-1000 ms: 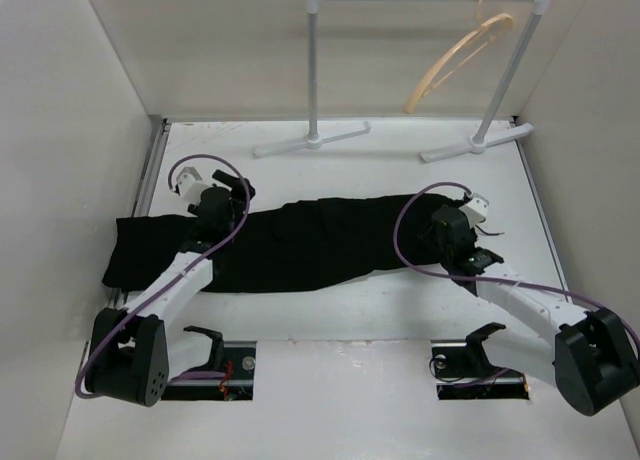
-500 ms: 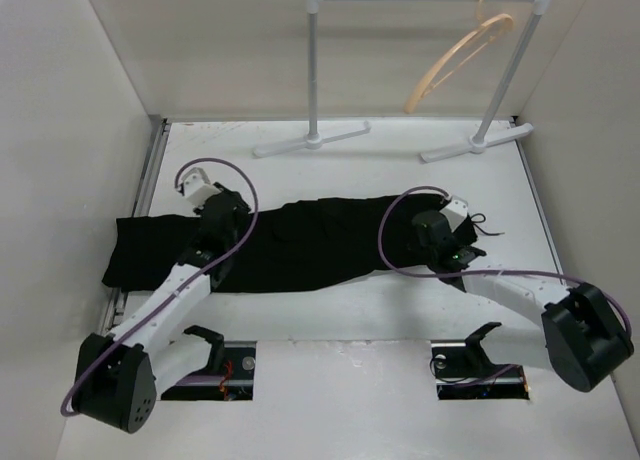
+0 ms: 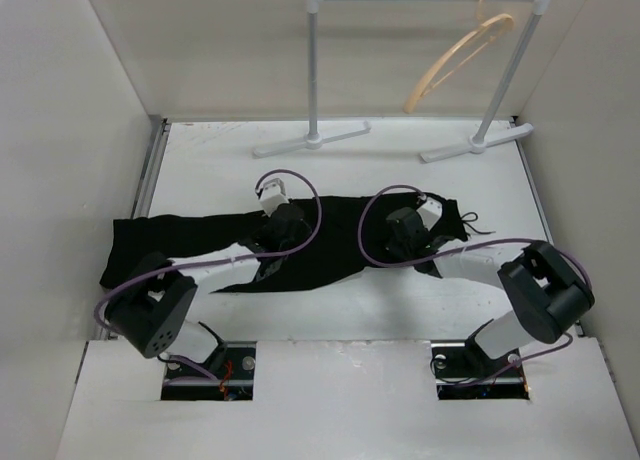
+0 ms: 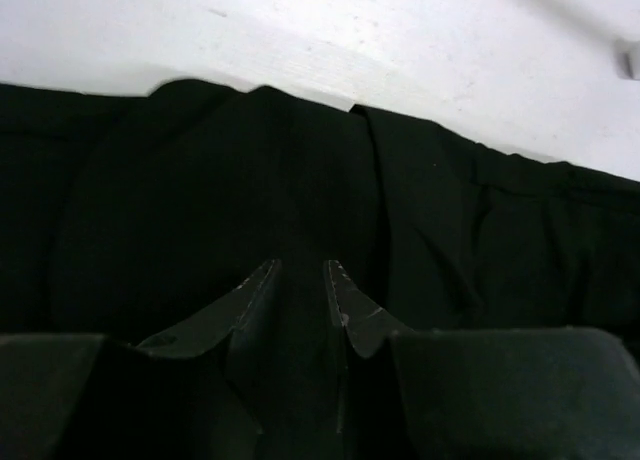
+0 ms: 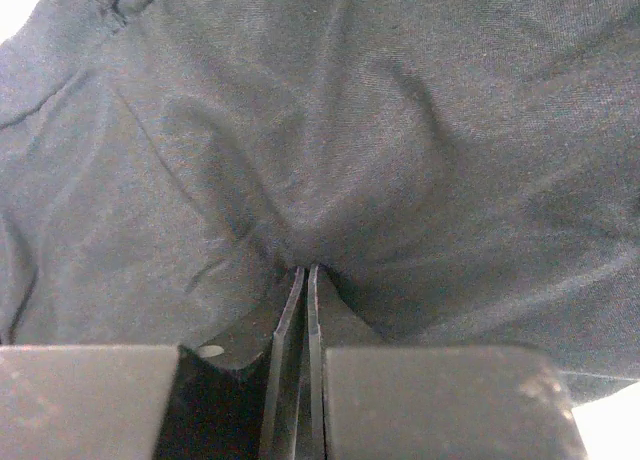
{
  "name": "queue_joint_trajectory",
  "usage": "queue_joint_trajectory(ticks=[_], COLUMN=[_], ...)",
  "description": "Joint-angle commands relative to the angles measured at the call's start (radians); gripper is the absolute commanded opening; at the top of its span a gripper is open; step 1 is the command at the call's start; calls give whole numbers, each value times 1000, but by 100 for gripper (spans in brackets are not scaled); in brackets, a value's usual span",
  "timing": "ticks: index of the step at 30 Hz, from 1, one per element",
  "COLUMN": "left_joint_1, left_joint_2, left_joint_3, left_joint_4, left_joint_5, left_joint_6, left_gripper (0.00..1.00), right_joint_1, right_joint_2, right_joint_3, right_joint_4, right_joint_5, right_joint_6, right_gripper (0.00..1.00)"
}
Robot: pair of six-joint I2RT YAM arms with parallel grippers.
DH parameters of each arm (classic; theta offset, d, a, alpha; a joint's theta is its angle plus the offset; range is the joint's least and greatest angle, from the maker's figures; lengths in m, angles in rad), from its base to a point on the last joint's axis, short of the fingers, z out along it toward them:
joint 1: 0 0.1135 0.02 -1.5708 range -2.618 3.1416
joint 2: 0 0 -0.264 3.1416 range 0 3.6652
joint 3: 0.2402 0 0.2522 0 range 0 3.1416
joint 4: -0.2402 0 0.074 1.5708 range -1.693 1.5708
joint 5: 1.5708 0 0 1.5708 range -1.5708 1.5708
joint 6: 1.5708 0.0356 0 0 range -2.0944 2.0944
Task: Place the trousers on the hanger
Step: Fold the trousers
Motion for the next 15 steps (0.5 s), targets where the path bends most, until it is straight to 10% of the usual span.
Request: queue_joint_trajectory(ticks=[1, 5, 12, 15], left_joint_1=[43, 94, 163, 155], left_joint_2=[55, 165, 153, 84], left_joint_3=[19, 7, -97, -117], left_joint_4=[89, 140, 197, 192], left_joint_5=[47, 118, 160, 164], left_joint_6=[-89, -121, -155, -147], left_gripper=[22, 22, 21, 22], right_joint_1=[38, 67, 122, 168], right_joint_2=[30, -23, -293, -429], right_joint_3=[27, 32, 115, 193], right_joint_4=[39, 24, -118, -161], right_joint_5=[-48, -22, 101, 96], right_joint_6=[53, 49, -150, -258], right_gripper=[11, 13, 67, 69])
